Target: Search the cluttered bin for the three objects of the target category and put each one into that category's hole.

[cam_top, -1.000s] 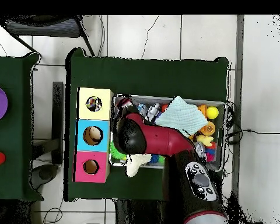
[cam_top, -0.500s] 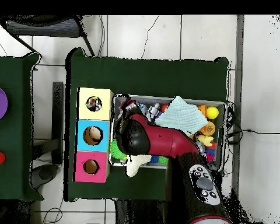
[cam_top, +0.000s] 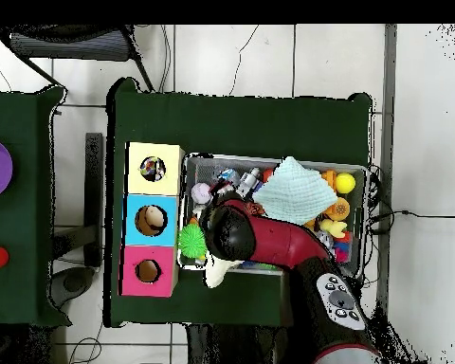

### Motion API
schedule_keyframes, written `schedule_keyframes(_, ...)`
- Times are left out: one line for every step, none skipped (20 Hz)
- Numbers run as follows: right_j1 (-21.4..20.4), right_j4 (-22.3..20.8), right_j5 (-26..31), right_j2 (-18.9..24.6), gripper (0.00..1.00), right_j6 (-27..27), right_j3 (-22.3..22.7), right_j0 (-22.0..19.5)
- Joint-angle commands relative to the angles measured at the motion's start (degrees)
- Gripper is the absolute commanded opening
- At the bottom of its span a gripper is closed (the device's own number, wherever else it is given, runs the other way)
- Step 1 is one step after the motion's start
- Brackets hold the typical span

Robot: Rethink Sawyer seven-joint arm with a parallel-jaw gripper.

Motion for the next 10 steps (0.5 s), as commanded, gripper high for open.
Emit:
schedule_keyframes(7.5,1.1,1.4,0.9,1.0,4.8,1.8,-1.6)
schedule_keyframes(8.1,0.4,1.1,1.0,1.0,3.8,0.7,-1.4)
schedule_keyframes(8.6,-0.6,1.9,1.5,1.0,2.0,-0.7,-1.6)
schedule_keyframes(9.1,-1.3,2.4,2.2,1.0,0.6,-1.7,-1.8)
schedule_keyframes(9.5,-2.8,2.6,3.0,1.0,-1.5,-3.4,-2.0)
schedule_keyframes(9.6,-3.9,2.6,4.3,1.0,-3.2,-4.3,-2.6)
schedule_keyframes(9.6,-4.6,3.1,4.8,1.0,-4.4,-5.1,-2.8)
schedule_keyframes(9.6,-5.1,3.6,5.4,1.0,-5.2,-5.5,-3.0)
schedule_keyframes(9.3,-6.1,4.3,6.7,1.0,-6.5,-5.8,-3.6)
schedule_keyframes(9.1,-6.4,4.5,6.8,1.0,-6.5,-6.1,-3.4)
